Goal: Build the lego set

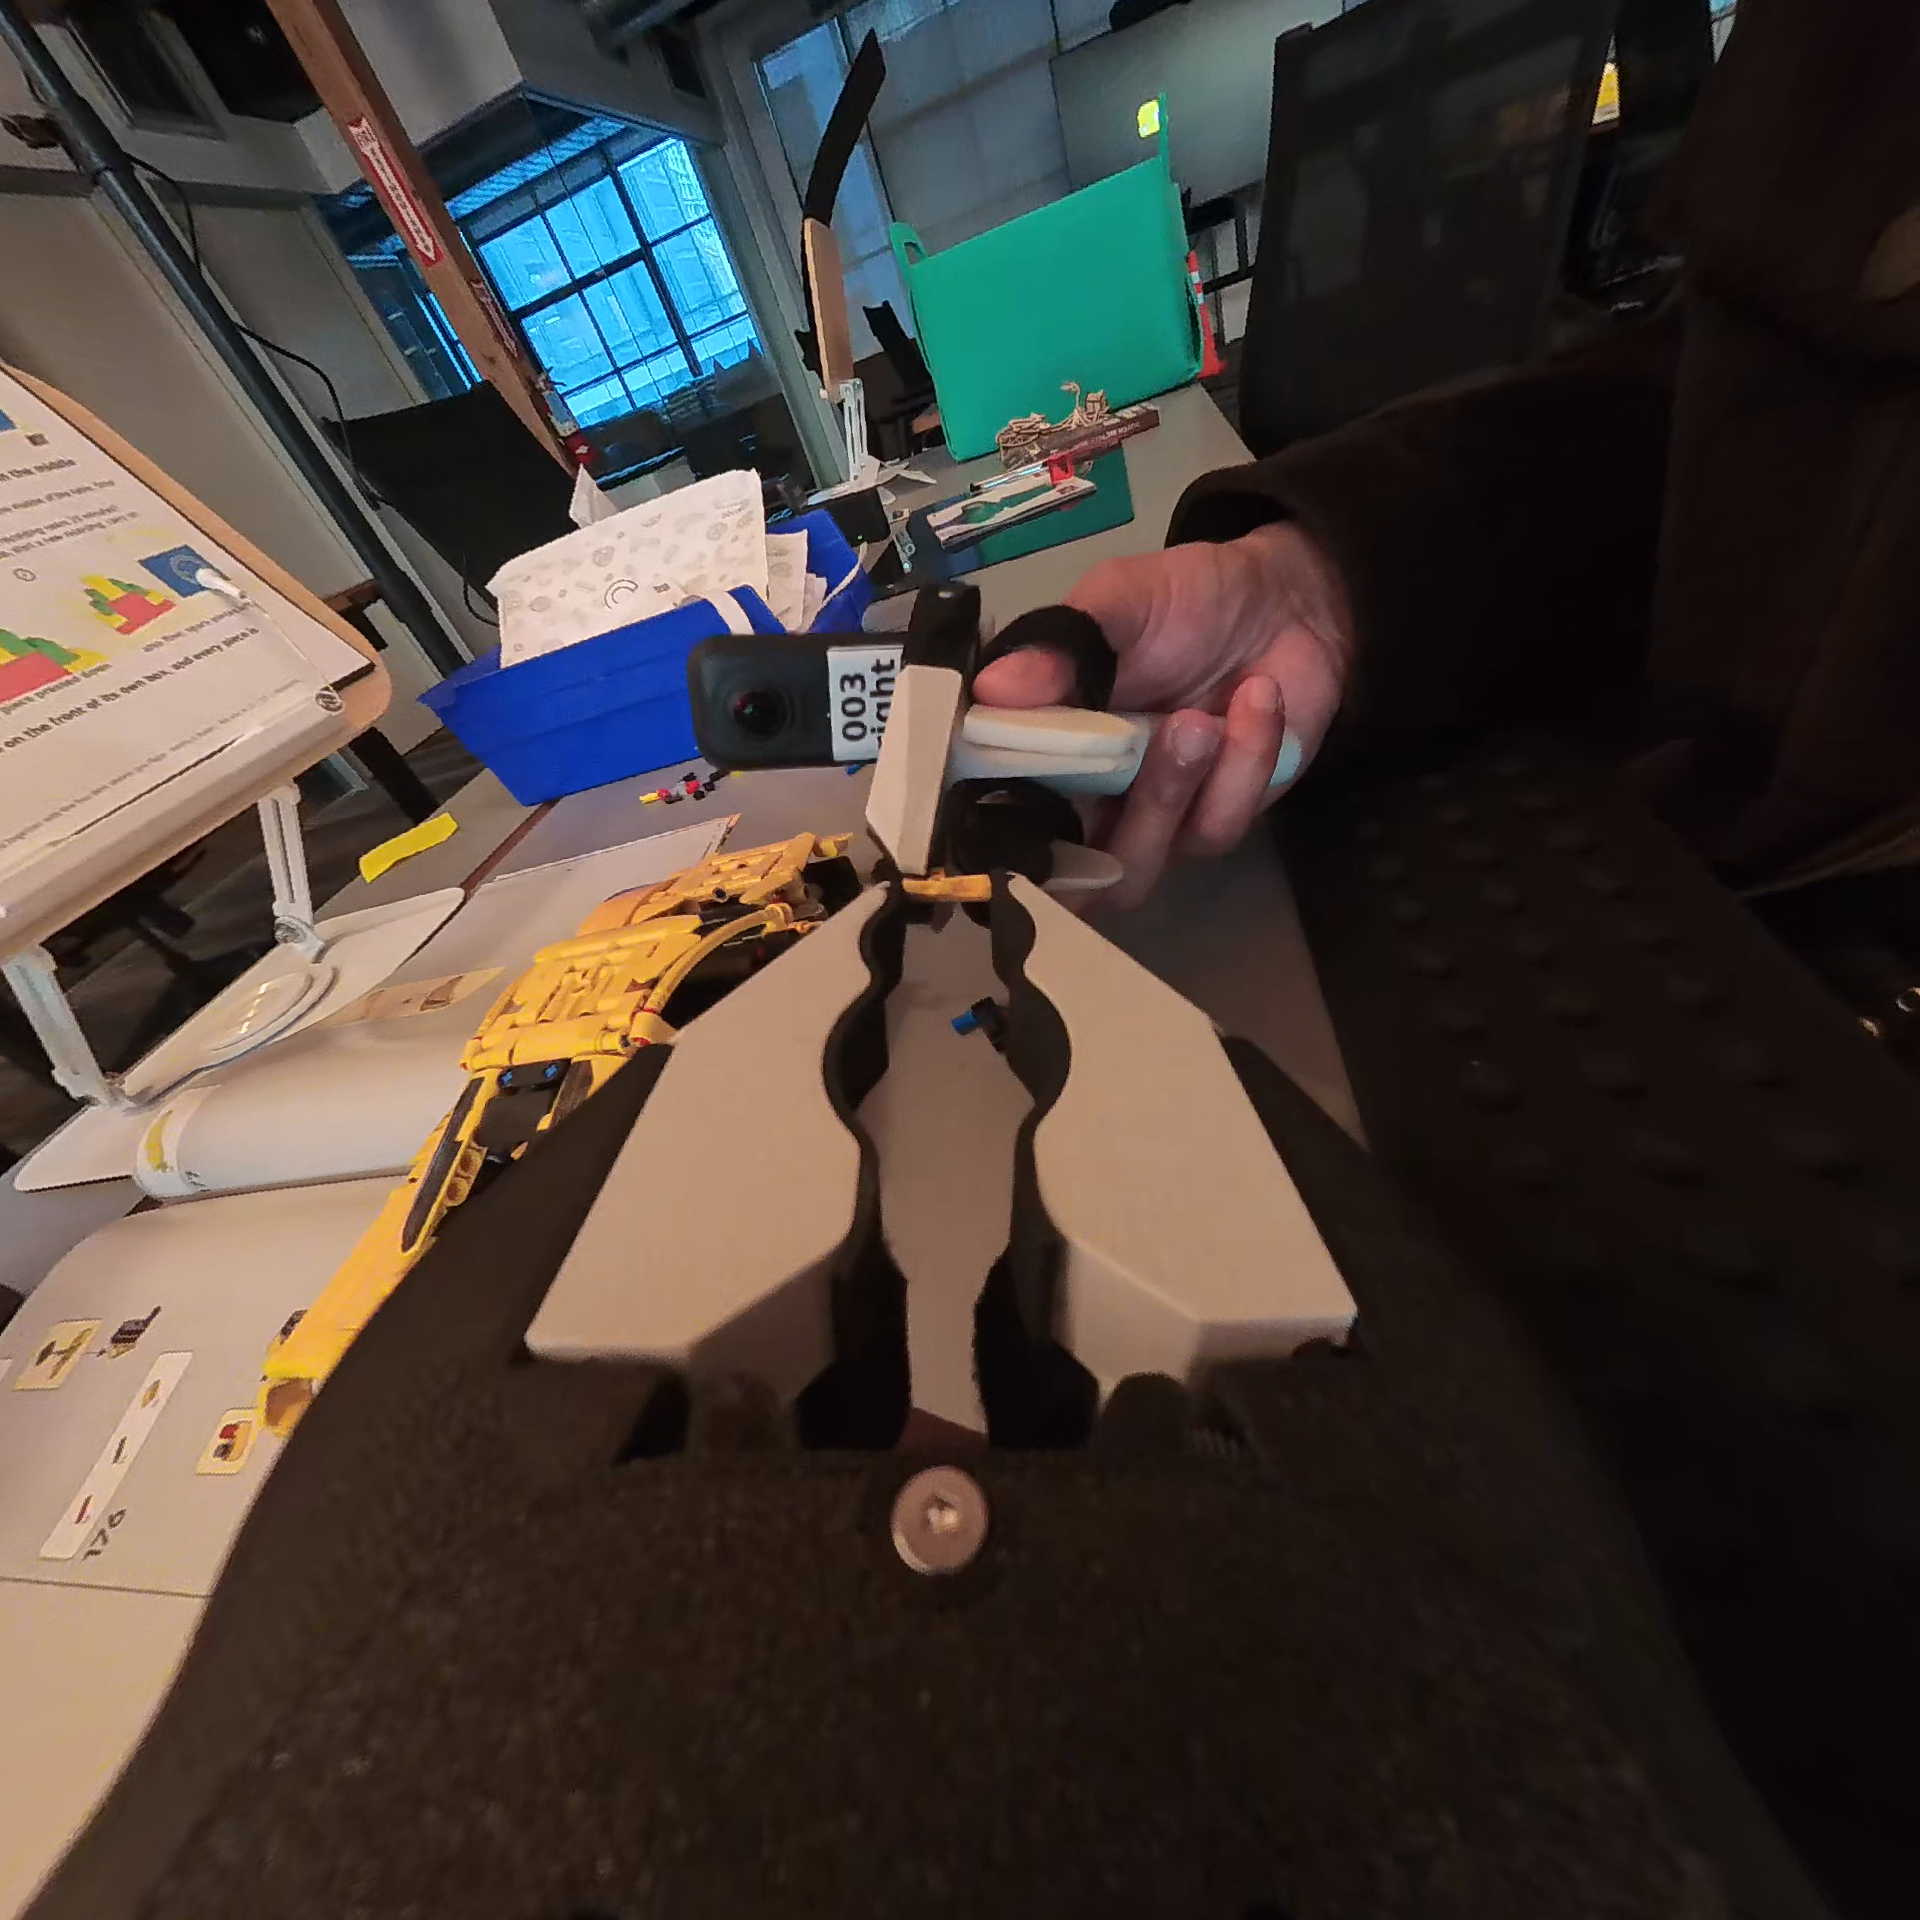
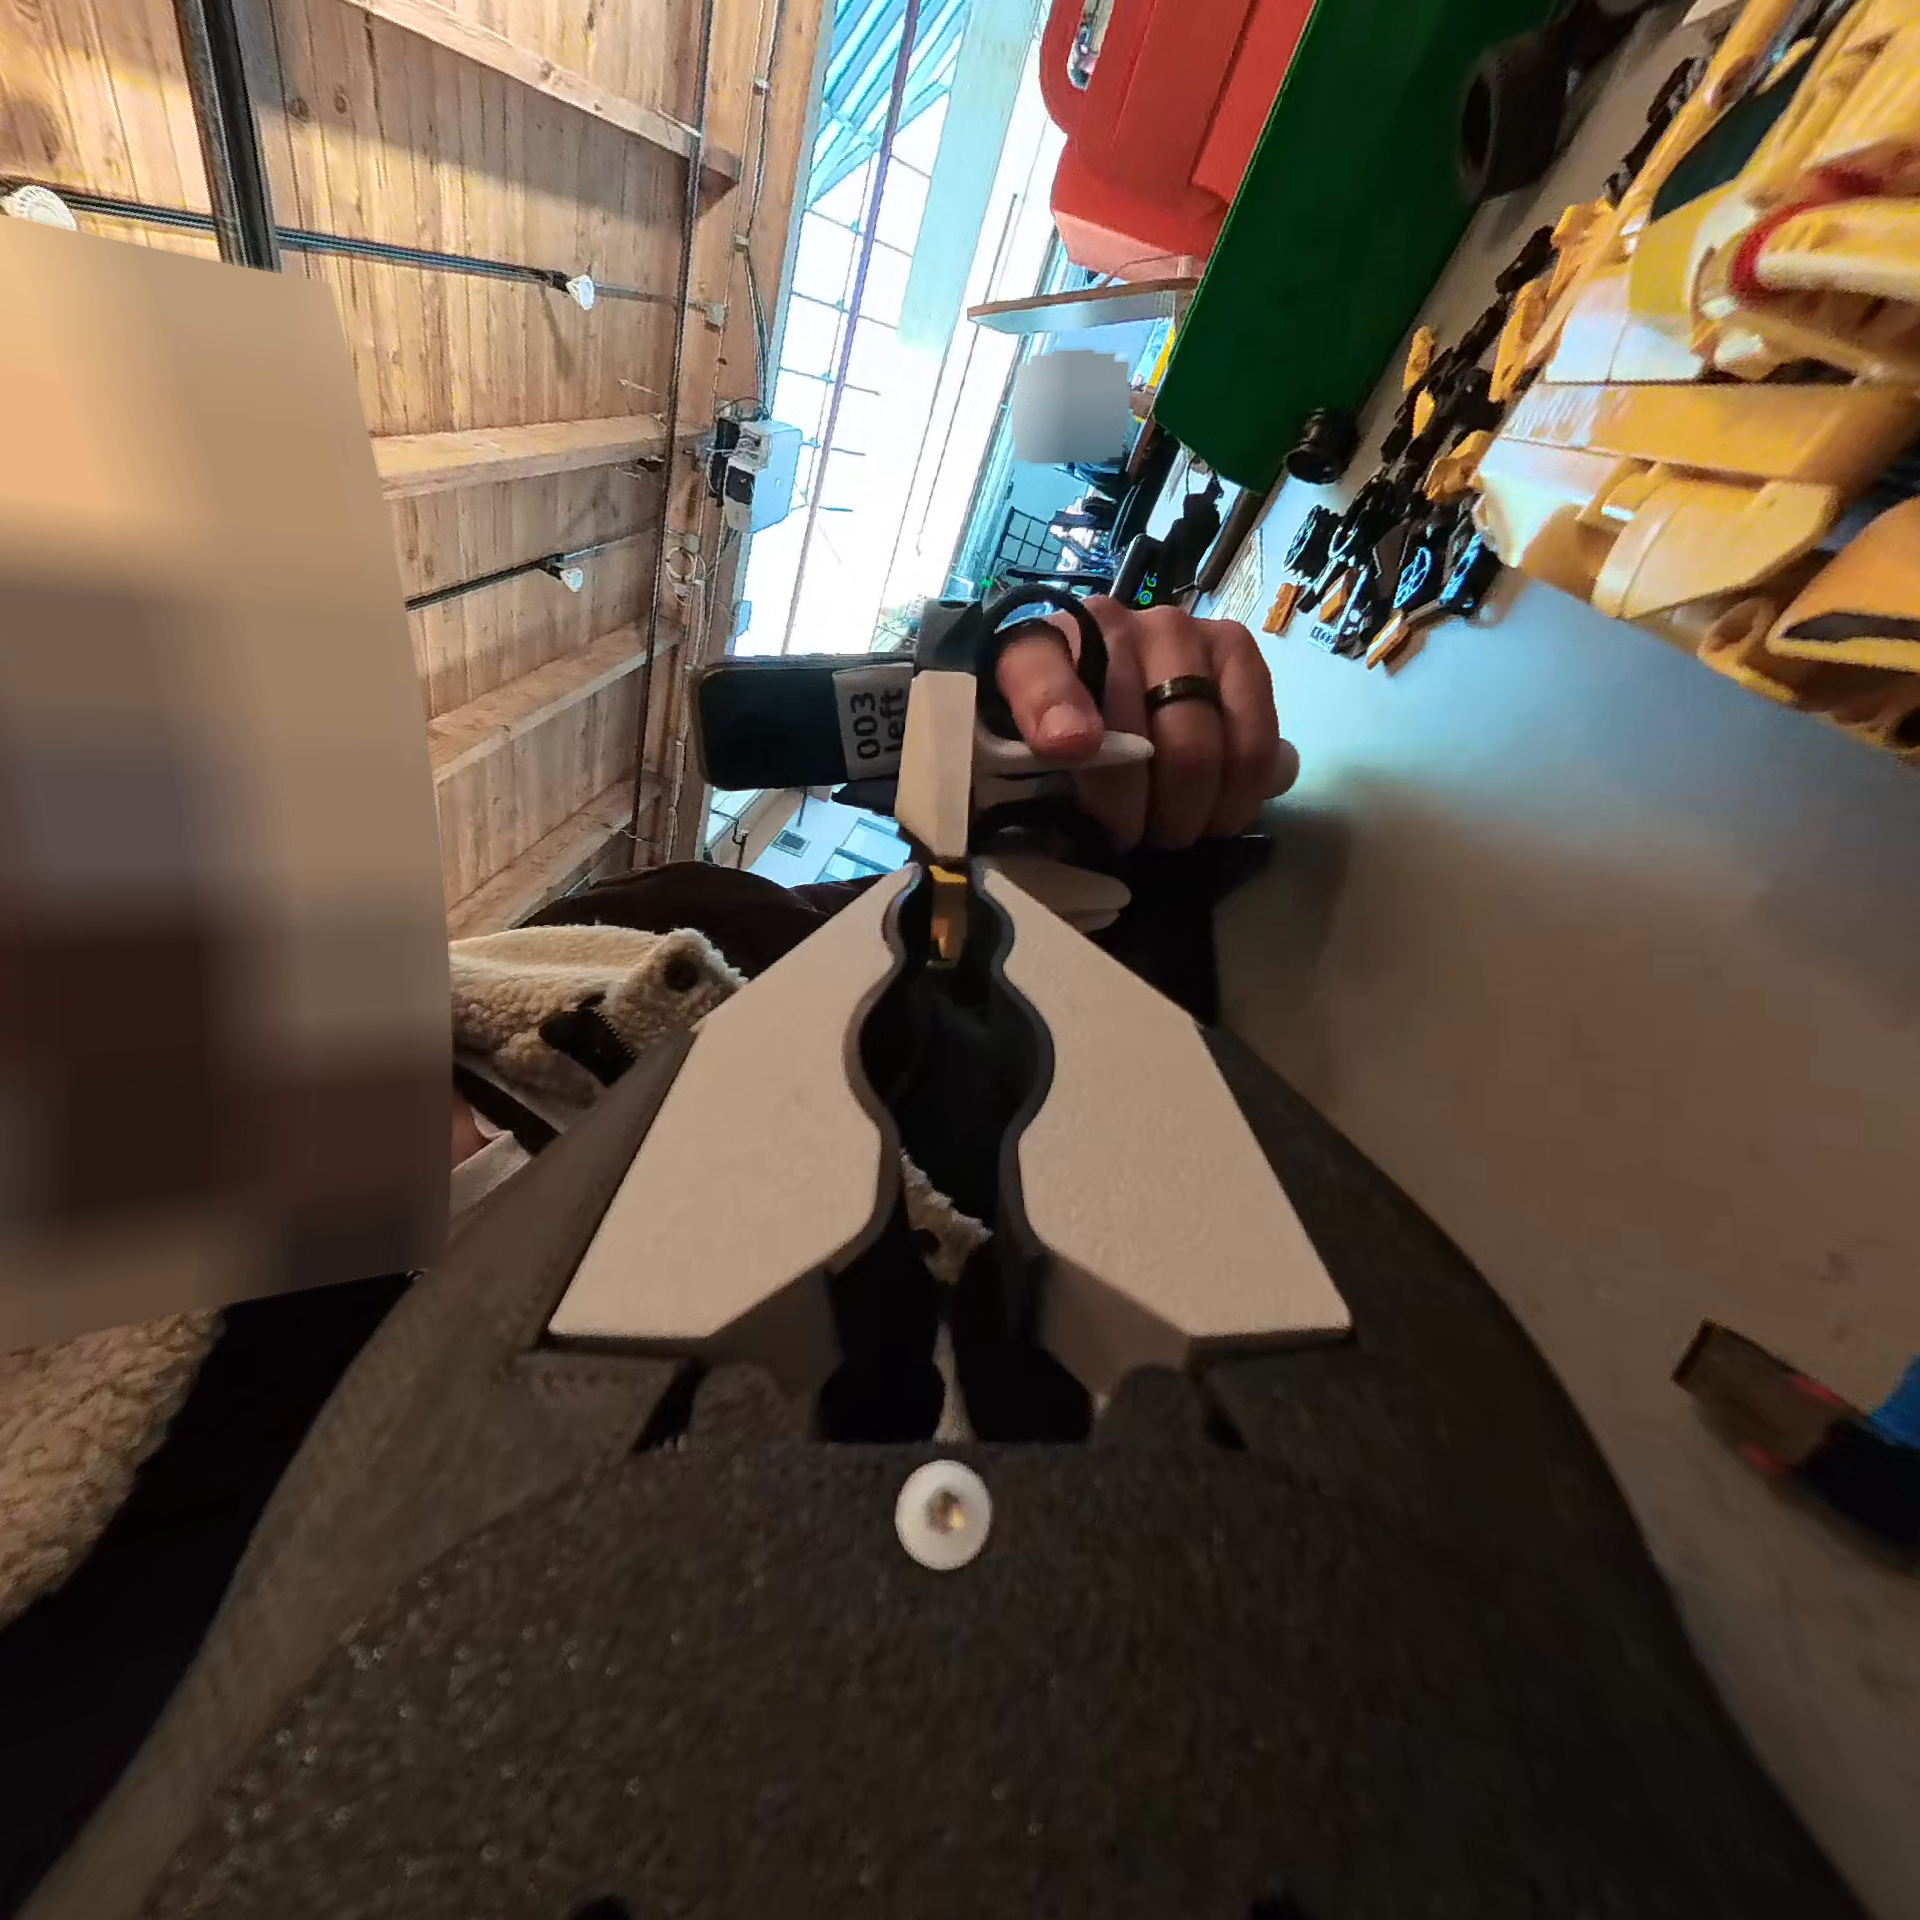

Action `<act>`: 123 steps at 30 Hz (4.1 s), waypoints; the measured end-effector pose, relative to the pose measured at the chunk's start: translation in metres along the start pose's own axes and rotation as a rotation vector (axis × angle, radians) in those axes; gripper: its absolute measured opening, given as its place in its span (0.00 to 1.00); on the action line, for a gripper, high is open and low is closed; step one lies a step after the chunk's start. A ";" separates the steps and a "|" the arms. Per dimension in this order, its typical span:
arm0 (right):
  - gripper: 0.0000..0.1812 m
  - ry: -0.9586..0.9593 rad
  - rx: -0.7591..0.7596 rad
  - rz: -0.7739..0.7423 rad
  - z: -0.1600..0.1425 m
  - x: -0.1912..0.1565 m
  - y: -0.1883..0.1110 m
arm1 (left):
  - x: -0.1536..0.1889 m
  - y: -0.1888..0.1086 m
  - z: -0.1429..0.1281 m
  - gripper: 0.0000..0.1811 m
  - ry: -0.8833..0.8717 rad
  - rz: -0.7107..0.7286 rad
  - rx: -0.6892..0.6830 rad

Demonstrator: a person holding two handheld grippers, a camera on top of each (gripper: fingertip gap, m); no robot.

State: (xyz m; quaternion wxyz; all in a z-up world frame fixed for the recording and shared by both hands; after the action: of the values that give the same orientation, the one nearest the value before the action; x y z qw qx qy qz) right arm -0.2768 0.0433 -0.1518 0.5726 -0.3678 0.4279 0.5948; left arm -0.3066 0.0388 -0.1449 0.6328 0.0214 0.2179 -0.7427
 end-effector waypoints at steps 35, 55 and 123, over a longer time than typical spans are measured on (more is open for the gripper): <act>0.08 -0.639 -0.624 -1.132 -0.067 0.061 -0.077 | -0.014 0.014 -0.027 0.09 -0.192 -0.008 -0.157; 0.04 -0.698 -0.629 -1.161 -0.060 0.065 -0.065 | -0.001 0.016 -0.024 0.09 -0.167 -0.070 -0.148; 0.13 -1.923 -0.579 -1.248 0.018 -0.079 0.047 | -0.024 -0.052 0.050 0.09 -0.515 -0.340 0.437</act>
State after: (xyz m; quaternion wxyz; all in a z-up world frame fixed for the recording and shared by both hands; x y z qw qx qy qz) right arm -0.3167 0.0321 -0.0681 0.7463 -0.0305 -0.5831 0.3194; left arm -0.3387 0.0491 -0.0770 0.5151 -0.0679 -0.1112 -0.8472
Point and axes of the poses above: each gripper's, where its closed fingertips meet, y out along the fingers, z out of its top, x = y × z across the jaws, the point moved 2 cm from there along -y, back along the fingers, and after that the axes turned 13 degrees about -x, right-handed, at the moved point
